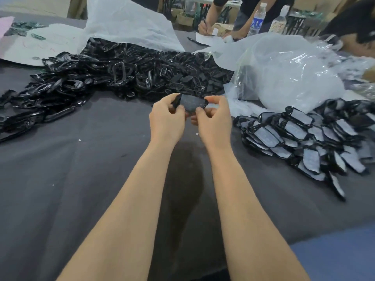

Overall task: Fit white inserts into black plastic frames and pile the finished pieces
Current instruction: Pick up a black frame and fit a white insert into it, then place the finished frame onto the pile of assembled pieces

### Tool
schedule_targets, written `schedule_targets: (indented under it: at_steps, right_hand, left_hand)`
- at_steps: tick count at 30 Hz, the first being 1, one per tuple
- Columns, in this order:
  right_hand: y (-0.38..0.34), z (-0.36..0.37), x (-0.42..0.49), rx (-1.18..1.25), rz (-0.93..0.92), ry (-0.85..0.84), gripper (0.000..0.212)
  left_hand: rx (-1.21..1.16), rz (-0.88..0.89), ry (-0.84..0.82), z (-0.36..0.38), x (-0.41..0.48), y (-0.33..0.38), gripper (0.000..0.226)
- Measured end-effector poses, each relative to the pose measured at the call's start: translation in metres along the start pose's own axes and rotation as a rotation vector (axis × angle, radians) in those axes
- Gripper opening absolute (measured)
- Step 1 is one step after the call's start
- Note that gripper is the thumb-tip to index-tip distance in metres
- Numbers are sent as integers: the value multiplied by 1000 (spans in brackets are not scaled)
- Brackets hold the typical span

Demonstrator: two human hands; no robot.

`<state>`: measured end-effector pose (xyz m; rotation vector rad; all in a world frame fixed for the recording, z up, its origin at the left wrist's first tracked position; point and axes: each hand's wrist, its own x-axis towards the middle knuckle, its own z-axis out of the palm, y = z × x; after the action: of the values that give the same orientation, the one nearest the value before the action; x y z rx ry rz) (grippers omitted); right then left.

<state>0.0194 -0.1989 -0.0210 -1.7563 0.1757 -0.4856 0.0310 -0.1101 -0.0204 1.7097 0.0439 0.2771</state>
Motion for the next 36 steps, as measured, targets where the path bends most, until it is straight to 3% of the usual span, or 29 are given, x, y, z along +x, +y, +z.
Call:
schedule_targets:
  at_steps: [4,8,15,18,22,25,32,36]
  right_hand:
    - [4,-56,4,-71,12,202,19]
    - [16,-108,4,-248,-18,380,13]
    - [36,-150,7,-632,100,446,18]
    - [33,-148,10,-667,88,470,22]
    - [20,-125,12,-623,-49,498,21]
    - [9,-88,15,-588,-126,383,18]
    - [0,29,29,-688,-139,-199,32]
    - [-1,81,30,-651,-157,-270,36]
  left_hand:
    - [-25,50,-120,58,-14,17,26]
    - [120,137,-181,110,-34,31,21]
    - [582,182,-236,158,-52,23,28]
    - [581,179,-241,160,-51,25,29]
    - [325,38,-206,143,-38,30,29]
    - [95,-13,-83,108,-18,28,22]
    - [-112,-162,234,4,30,8,15]
    - [-188,-271,354,-42,48,-9,15]
